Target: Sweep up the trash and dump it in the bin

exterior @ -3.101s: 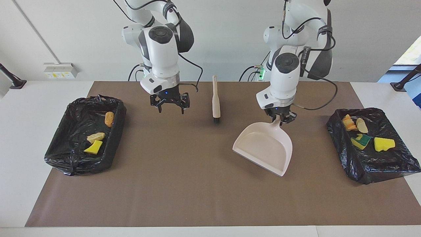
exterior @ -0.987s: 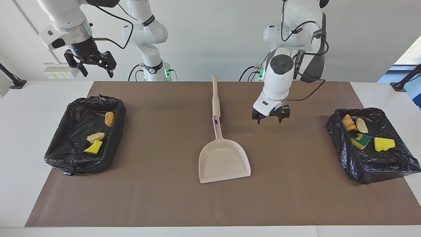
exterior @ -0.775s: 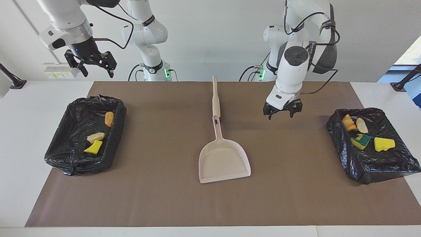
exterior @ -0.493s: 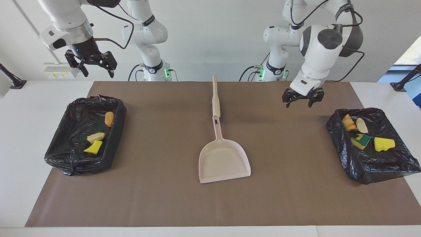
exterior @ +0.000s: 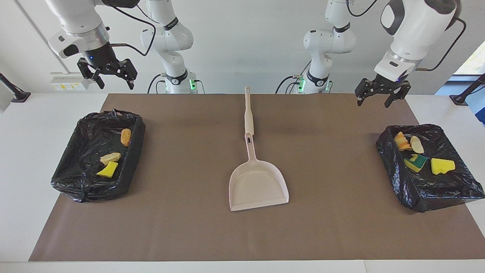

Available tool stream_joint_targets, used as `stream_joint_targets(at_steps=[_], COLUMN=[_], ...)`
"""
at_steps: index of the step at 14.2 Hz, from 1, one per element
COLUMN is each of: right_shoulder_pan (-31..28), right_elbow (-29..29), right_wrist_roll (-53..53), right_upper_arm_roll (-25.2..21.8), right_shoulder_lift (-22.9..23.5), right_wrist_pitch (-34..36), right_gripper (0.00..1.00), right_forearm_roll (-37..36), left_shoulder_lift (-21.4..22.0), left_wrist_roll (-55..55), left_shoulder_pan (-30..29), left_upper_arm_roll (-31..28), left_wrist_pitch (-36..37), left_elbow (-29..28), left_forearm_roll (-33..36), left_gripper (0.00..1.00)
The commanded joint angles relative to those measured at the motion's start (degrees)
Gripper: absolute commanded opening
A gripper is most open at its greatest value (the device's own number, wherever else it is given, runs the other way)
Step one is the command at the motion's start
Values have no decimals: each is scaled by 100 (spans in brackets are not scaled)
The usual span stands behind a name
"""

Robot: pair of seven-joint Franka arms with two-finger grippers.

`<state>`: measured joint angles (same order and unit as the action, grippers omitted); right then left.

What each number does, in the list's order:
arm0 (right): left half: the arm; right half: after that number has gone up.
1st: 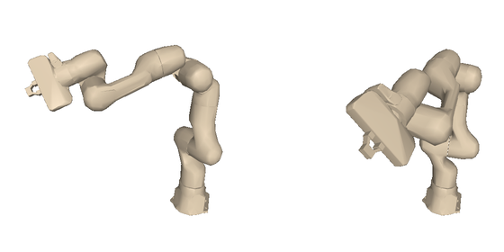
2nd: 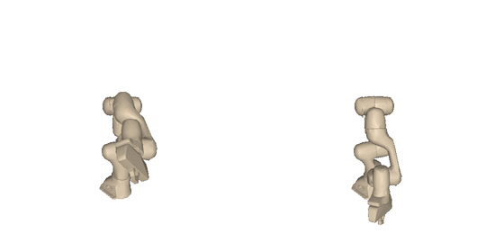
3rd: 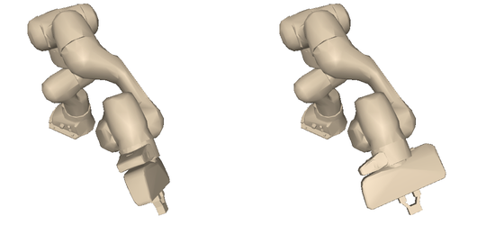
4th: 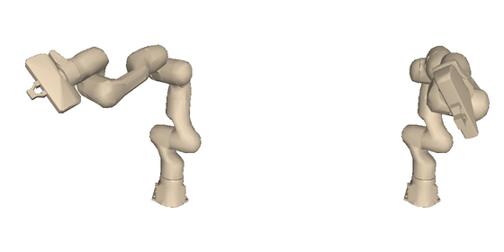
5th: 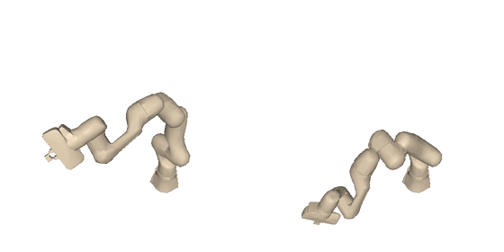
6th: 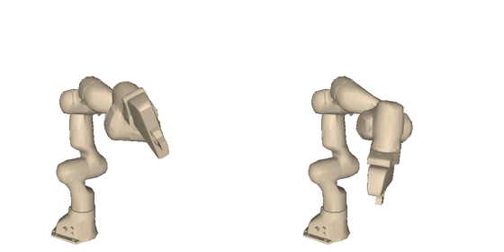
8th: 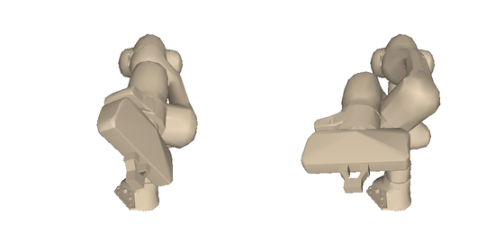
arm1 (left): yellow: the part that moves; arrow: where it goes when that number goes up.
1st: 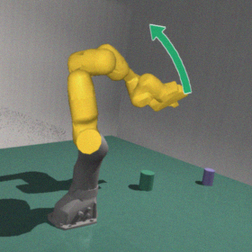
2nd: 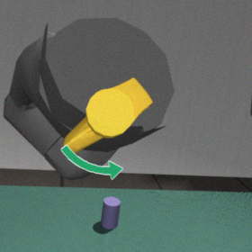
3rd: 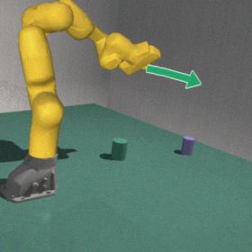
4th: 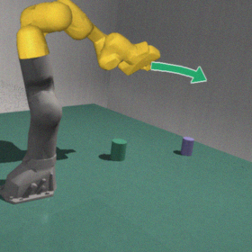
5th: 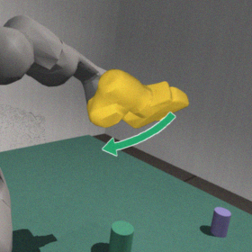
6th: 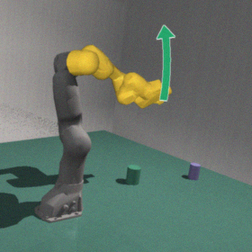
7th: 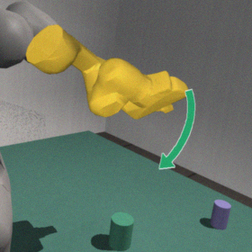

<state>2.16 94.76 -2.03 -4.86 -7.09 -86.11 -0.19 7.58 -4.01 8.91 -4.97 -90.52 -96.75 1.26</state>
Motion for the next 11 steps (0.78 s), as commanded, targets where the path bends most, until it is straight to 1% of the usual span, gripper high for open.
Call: stream_joint_targets(at_steps=[1,2,3,5,7,11], right_shoulder_pan=[-58,-84,-84,-58,-58,-58], right_elbow=[95,87,87,87,87,87], right_wrist_roll=[-113,-105,-114,-114,-114,-114], right_upper_arm_roll=[56,56,56,65,56,64], right_shoulder_lift=[-82,-73,-73,-73,-73,-82], right_wrist_pitch=[6,-11,-2,-2,-2,-2], right_gripper=[100,100,100,100,100,100], right_forearm_roll=[133,125,124,133,133,133], left_shoulder_lift=[-765,-897,-933,-820,-644,-626], left_wrist_roll=[-100,-134,-291,-521,-513,-478], left_shoulder_pan=[-292,-381,-434,-434,-417,-408], left_upper_arm_roll=[4,4,4,22,74,92], left_wrist_pitch=[840,1078,1263,1256,1195,1142], left_elbow=[1279,1639,1747,1687,1424,1387], left_forearm_roll=[-291,-371,-381,-389,-381,-363], left_gripper=[100,100,100,100,100,100])
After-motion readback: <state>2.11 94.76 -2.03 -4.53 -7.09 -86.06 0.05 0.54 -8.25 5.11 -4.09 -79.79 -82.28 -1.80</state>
